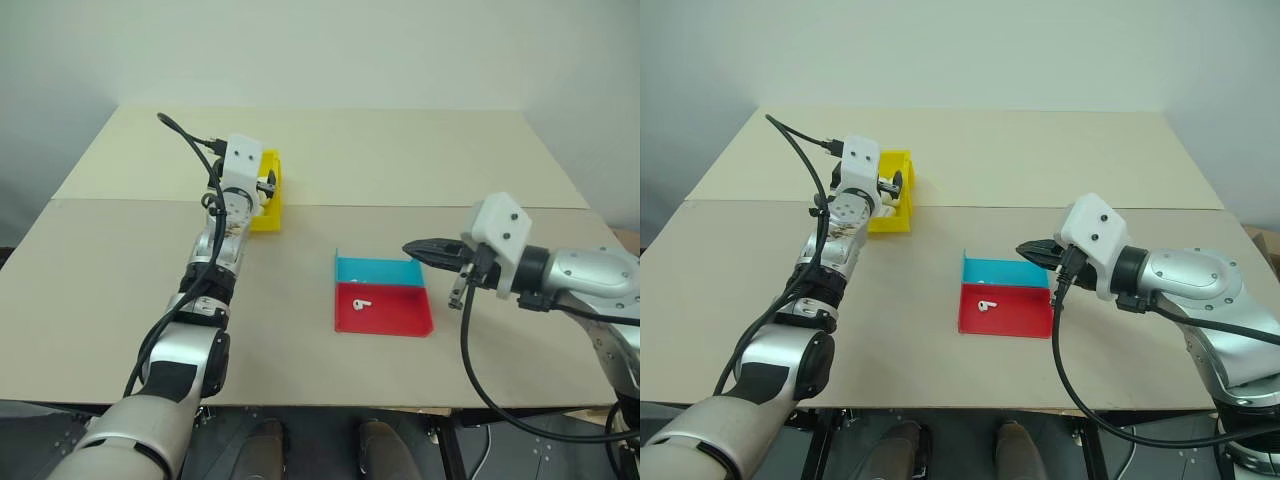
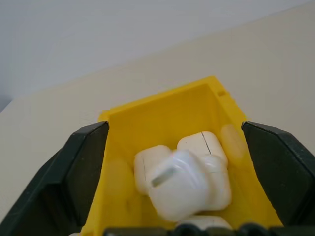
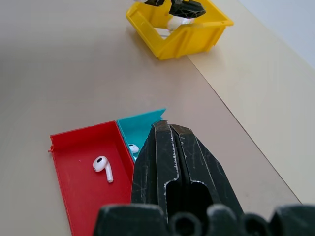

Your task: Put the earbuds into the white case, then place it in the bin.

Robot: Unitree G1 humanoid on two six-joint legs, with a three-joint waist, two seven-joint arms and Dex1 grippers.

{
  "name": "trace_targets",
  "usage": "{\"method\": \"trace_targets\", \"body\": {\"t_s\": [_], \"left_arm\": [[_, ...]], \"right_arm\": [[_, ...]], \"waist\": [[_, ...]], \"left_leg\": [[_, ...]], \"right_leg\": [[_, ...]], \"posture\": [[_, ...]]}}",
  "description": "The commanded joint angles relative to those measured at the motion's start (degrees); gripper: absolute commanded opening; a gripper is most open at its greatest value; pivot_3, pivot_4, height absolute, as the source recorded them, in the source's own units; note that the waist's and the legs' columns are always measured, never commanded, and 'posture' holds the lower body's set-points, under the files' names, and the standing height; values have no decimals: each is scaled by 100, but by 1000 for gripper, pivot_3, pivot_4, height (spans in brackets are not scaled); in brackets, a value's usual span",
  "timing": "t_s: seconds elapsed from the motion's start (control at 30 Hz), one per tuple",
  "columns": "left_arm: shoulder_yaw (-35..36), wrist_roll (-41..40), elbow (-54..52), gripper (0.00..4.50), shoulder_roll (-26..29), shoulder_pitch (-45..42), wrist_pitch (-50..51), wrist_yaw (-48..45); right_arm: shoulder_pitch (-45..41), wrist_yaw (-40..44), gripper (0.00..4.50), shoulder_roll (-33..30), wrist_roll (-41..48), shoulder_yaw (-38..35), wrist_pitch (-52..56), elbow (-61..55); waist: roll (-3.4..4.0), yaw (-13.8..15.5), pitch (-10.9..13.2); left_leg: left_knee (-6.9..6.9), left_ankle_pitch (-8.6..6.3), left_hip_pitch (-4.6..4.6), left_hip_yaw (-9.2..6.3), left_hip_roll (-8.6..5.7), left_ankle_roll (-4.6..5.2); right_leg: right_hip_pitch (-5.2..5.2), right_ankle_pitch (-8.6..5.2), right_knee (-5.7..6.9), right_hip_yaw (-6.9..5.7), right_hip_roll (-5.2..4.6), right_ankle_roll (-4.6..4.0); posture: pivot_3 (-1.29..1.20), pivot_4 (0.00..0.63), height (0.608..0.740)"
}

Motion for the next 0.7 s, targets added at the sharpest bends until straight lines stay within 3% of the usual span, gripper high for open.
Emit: {"method": "trace_targets", "body": {"t_s": [0.03, 0.23, 0.4, 0.6, 0.7], "left_arm": [[-45, -52, -461, 4482, 27, -104, -194, -218], [494, -2254, -3007, 4482, 322, 1289, 307, -3013], [422, -2884, -4712, 4482, 1217, 2447, 1278, -3990], [847, -3736, -6427, 4482, 2501, 3765, 2053, -4914], [1186, -4095, -6861, 4482, 2893, 4194, 2278, -5081]], "right_arm": [[49, -39, 0, -98, -8, -259, -45, -177], [709, 392, 0, -457, -55, -616, -337, -295], [1355, 1068, 0, -826, -167, -1141, -926, -30], [1760, 2074, 0, -1153, -169, -1875, -1734, 660], [1757, 2414, 0, -1237, -169, -2059, -2033, 993]], "waist": [[0, 4, 0], [4, -48, -2], [3, -100, -1], [2, -89, -1], [2, -82, -1]], "left_leg": [[0, 0, 0, 0, 0, 0], [-3, 0, 0, 2, 5, -2], [-2, 1, 15, 2, 6, -2], [0, 2, 62, 11, 11, -5], [-2, 2, 64, 15, 14, -5]], "right_leg": [[0, 0, 0, 0, 0, 0], [-1, 0, 2, 1, -1, -1], [6, 0, 9, 5, 1, -3], [43, -2, 11, 10, 3, -3], [42, -6, 10, 12, 3, -7]], "posture": [[0, 150, 740], [0, 150, 740], [0, 150, 740], [0, 150, 740], [0, 150, 740]]}}
